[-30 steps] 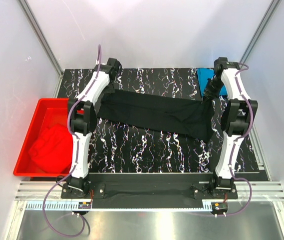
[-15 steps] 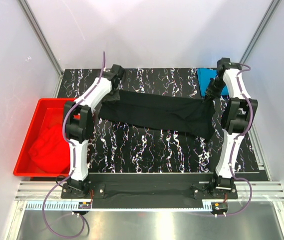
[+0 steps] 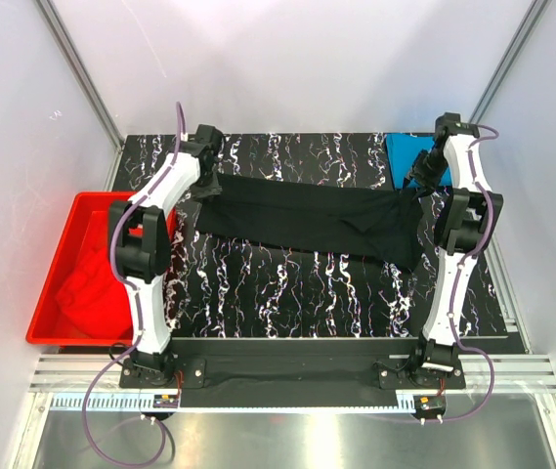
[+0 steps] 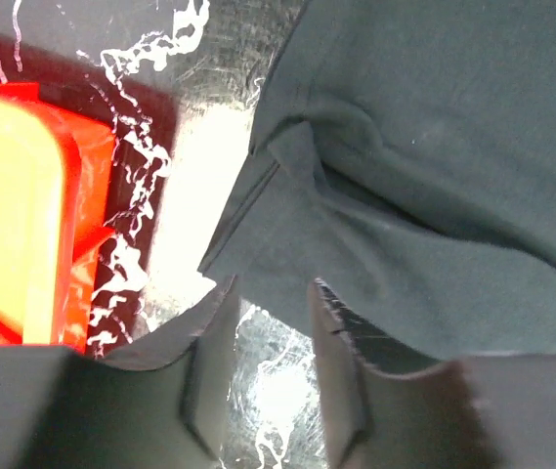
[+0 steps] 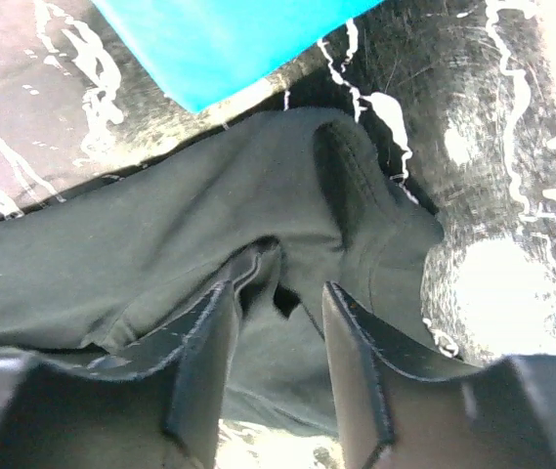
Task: Fold and stack the t-shirts
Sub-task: Fold the tshirt
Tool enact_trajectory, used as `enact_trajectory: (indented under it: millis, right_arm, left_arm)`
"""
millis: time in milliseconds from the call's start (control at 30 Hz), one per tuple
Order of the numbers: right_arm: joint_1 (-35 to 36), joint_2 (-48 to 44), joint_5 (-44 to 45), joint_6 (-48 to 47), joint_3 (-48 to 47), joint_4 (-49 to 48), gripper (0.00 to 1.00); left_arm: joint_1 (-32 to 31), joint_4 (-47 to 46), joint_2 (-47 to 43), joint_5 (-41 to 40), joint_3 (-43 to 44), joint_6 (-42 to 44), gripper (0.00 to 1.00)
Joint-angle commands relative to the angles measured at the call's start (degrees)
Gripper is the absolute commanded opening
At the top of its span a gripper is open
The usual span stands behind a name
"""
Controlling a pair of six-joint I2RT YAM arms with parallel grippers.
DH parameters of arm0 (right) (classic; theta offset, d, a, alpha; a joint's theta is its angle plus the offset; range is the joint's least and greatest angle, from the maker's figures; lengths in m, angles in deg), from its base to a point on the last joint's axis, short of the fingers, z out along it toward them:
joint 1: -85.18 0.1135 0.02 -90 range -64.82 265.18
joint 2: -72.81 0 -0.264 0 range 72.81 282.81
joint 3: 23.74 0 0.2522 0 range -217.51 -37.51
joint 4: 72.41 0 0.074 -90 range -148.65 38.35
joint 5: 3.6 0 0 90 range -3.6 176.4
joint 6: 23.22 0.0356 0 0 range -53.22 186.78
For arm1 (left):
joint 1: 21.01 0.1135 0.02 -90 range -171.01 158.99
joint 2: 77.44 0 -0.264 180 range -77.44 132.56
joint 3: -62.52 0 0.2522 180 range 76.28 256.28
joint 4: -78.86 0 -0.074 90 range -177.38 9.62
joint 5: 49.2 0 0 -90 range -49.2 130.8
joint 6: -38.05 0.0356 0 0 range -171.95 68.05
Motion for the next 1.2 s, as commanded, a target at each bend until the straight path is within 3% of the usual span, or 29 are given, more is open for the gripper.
enact_trajectory:
  millis: [0, 133, 200, 300, 400, 867, 1100, 1167]
  right_arm:
    - [0.12, -5.27, 0.27, -0.43, -3.42, 3.42, 0.51]
    - [0.20, -13.45, -1.56, -0.08, 2.99, 1.85, 0.52]
    - [0.29, -18.53, -3.06, 0.09, 8.42, -0.16, 0.52]
    - [0.55, -23.82, -4.64, 0.09, 14.41, -1.66, 0.52]
    - [1.43, -27.69, -5.35, 0.01, 17.75, -1.84, 0.52]
    - [5.13, -36.05, -6.14, -0.34, 24.00, 0.62, 0.51]
    - [6.53, -37.37, -7.10, 0.18, 26.29, 0.09, 0.52]
    - [7.58, -37.20, -7.37, 0.27, 27.60, -0.69, 0.52]
  left_arm:
    - [1.95, -3.46, 1.41, 5.55, 1.85, 1.05, 0.28]
    - [2.75, -3.47, 3.44, 8.20, 3.51, -0.79, 0.10]
    - [2.75, -4.08, 2.83, 8.38, 2.03, -1.84, 0.06]
    - [2.75, -7.24, 1.16, 10.13, -1.84, -2.64, 0.05]
    - [2.75, -5.84, 3.61, 11.98, 0.09, -2.82, 0.05]
    - [4.59, -8.57, 15.84, 11.10, 14.67, -0.09, 0.11]
    - [5.03, -3.66, 14.35, 6.28, 15.48, -0.18, 0.22]
    - [4.77, -4.51, 9.11, 6.01, 9.80, 0.17, 0.29]
